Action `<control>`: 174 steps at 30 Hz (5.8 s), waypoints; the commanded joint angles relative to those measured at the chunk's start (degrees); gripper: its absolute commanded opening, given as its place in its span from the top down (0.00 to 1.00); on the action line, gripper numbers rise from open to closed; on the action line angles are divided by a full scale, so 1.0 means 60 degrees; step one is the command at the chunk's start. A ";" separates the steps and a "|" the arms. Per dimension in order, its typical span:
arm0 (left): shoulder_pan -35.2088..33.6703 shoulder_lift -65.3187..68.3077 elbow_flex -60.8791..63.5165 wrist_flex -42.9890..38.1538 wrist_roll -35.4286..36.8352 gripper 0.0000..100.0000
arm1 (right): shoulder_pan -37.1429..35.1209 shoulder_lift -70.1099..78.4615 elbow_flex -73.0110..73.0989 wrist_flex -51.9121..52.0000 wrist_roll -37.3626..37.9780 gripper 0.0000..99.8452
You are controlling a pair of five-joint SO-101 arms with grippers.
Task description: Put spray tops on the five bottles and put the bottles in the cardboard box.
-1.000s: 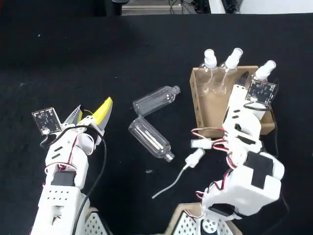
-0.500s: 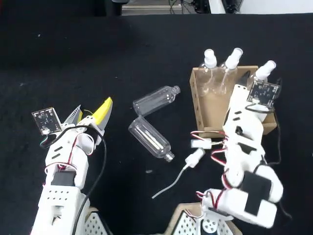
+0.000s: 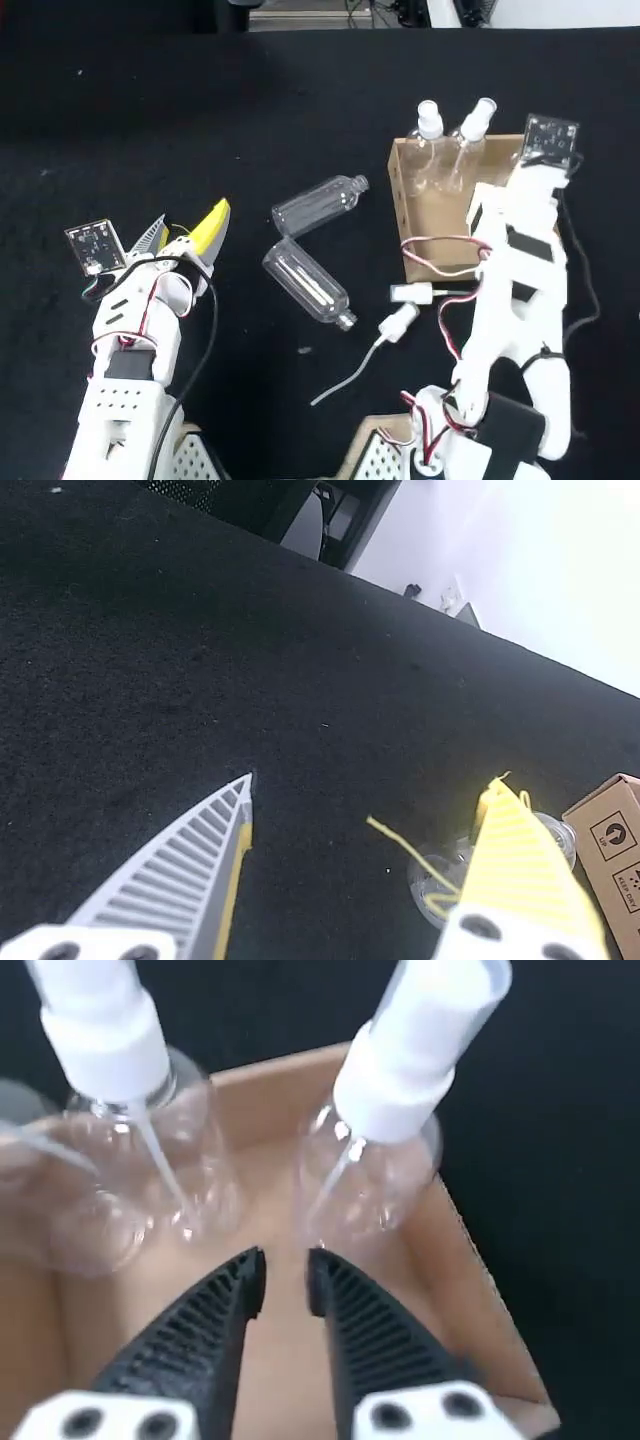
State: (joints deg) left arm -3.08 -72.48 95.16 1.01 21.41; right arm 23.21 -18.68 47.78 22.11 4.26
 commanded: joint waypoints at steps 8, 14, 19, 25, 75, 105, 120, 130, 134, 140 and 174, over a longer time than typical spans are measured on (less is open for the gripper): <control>0.0110 -0.0103 0.0037 -0.0176 -0.0073 0.67 | 0.1143 0.1179 -0.1692 0.1216 0.0659 0.99; 0.0110 -0.0103 0.0037 -0.0176 -0.0073 0.67 | 0.1158 0.2469 -0.2557 0.1201 0.1201 0.99; 0.0110 -0.0103 0.0051 -0.0176 -0.0073 0.67 | 0.1114 0.3480 -0.3377 0.1201 0.1304 0.99; 0.0110 -0.0103 0.0051 -0.0176 -0.0073 0.67 | 0.1084 0.4330 -0.4095 0.1201 0.1304 0.99; 0.0110 -0.0029 -0.0007 -0.0103 -0.0337 0.67 | 0.0689 0.1092 -0.1897 0.0952 0.1289 0.99; -0.1355 -0.0103 -0.0183 -0.0161 0.0894 0.67 | -0.6960 -0.4095 -0.0447 0.9099 0.2740 0.86; -0.1516 -0.0103 -0.0198 -0.0161 0.1040 0.67 | -0.9656 -0.3744 0.1165 0.5890 0.1626 0.73; -0.1516 -0.0103 -0.0198 -0.0161 0.1040 0.67 | -0.9626 -0.0549 0.0901 0.4293 0.1626 0.73; -0.1502 -0.0103 -0.0198 -0.0161 0.1040 0.67 | -0.9216 0.0447 0.0564 0.4293 0.1626 0.74; -0.1502 -0.0103 -0.0198 -0.0161 0.1040 0.67 | -0.7678 0.0051 -0.0110 0.4791 0.1612 0.96; -0.1297 -0.0103 -0.0168 -0.0161 0.1026 0.67 | 0.7722 0.2059 -0.4374 0.6960 0.7575 0.98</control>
State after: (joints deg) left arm -11.78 -72.48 95.16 1.01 27.21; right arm 65.58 -10.51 27.12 65.71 51.82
